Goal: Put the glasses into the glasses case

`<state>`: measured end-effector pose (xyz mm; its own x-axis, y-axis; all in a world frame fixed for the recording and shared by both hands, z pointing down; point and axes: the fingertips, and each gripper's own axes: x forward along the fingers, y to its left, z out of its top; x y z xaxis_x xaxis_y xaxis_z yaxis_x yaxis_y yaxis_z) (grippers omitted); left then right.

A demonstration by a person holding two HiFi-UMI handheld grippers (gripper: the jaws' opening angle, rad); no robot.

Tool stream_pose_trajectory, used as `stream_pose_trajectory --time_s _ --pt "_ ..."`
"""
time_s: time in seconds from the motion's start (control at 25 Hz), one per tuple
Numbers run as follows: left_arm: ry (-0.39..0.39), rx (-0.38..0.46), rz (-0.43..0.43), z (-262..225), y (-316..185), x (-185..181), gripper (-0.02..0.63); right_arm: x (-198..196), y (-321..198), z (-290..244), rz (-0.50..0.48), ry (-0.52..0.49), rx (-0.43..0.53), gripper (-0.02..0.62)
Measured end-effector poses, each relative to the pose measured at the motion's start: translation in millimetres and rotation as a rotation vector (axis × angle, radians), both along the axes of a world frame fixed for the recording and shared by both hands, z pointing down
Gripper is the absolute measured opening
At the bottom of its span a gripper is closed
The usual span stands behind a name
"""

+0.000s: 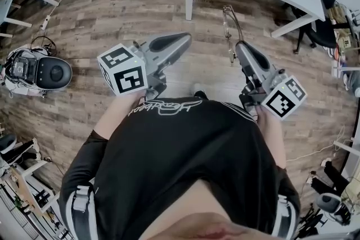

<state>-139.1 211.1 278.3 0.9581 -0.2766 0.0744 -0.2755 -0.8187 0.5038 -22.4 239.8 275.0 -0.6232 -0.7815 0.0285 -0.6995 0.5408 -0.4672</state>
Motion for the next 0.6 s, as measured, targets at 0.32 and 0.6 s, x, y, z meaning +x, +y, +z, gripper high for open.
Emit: stream_pose_trajectory --time_s 0.32,0.6 --pt "-0.011 -0.012 -0.004 -1.6 -20.0 32.1 0.006 26.3 -23.9 0.9 -0.028 -0.011 -0.005 0.029" --pt "-0.003 0.010 -0.026 -12.2 -45.0 67.1 0.006 62.8 -44.0 -1.9 -0.025 -0.016 0.018 0.029"
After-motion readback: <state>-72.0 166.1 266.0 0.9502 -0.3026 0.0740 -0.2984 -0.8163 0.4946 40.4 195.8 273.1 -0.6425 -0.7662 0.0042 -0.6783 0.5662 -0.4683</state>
